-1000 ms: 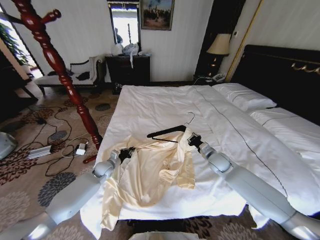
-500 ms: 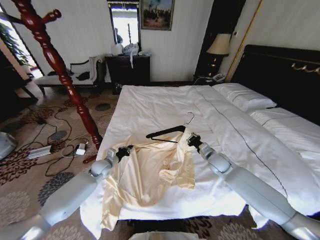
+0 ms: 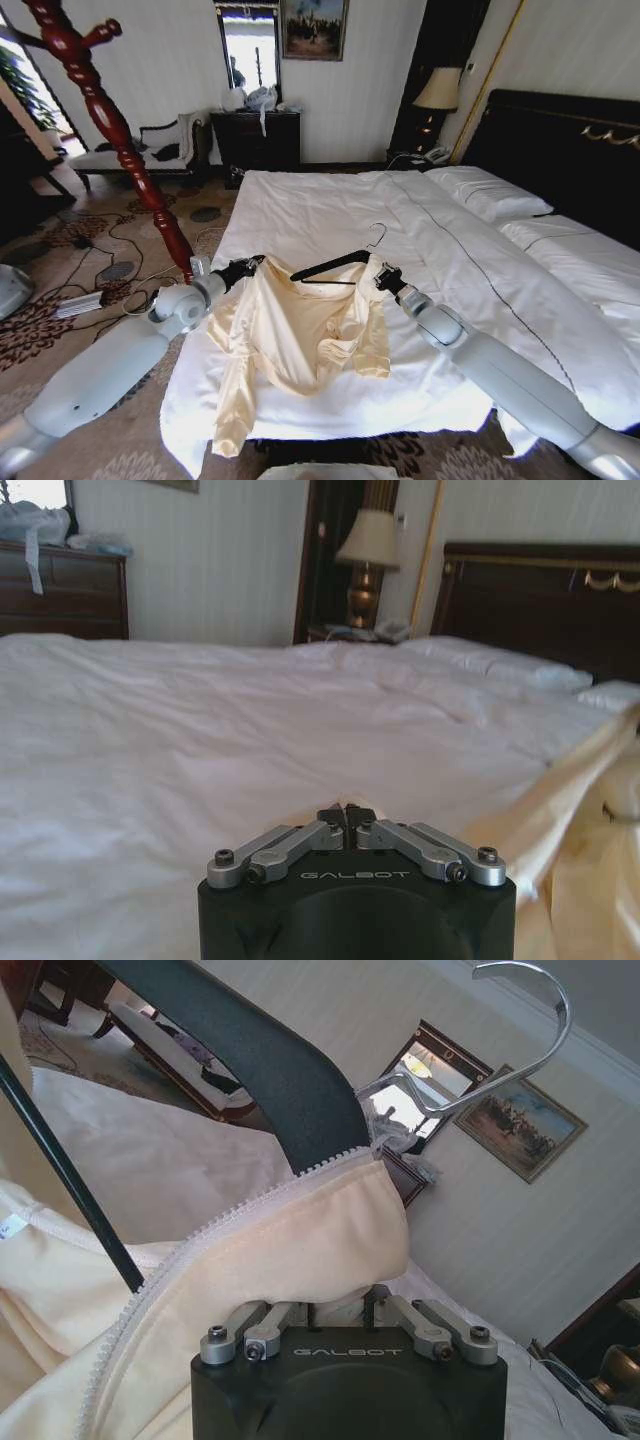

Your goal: Pick up the clothes from the bed and hang them on the clothes hanger.

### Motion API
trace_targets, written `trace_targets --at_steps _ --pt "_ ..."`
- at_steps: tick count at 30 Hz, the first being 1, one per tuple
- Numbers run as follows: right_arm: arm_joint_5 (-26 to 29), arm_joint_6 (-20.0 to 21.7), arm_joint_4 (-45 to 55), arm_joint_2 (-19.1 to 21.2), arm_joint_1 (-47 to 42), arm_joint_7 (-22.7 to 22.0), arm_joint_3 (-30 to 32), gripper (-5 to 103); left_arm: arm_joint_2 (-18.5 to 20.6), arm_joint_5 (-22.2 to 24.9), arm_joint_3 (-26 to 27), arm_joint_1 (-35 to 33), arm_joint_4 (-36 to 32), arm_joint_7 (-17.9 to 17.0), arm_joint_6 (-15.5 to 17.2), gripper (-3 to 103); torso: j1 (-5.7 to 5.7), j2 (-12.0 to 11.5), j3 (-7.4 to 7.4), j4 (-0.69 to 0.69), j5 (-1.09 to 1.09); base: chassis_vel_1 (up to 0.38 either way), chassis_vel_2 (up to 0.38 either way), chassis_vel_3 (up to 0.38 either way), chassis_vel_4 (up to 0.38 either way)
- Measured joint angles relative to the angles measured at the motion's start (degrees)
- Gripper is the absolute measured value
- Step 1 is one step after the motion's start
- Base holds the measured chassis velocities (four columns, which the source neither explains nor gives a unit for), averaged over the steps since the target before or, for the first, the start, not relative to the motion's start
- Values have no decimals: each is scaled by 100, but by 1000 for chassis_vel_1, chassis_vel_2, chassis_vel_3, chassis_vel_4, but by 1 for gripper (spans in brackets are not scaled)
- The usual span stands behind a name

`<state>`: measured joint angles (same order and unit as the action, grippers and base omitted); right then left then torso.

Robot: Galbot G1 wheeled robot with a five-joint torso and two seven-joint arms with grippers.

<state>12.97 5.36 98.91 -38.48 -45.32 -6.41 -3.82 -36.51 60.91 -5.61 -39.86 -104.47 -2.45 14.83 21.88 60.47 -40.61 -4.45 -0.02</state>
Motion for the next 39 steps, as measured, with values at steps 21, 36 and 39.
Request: trace_targets --at_steps 21,36,39 --pt "-113 -89 -39 -51 -245 34 126 23 355 -1373 543 -2312 -1210 -787 801 22 -1 0 0 -1 1 0 0 0 0" --pt "-104 -40 -114 -174 -200 10 54 23 98 128 1069 -1701 -1155 -1853 1118 76 1 0 -1 -3 2 0 0 0 0" --pt "-103 -33 -105 -174 -208 7 54 23 194 32 1095 -1780 -1132 -1804 1207 86 1 0 -1 -1 0 0 0 0 0"
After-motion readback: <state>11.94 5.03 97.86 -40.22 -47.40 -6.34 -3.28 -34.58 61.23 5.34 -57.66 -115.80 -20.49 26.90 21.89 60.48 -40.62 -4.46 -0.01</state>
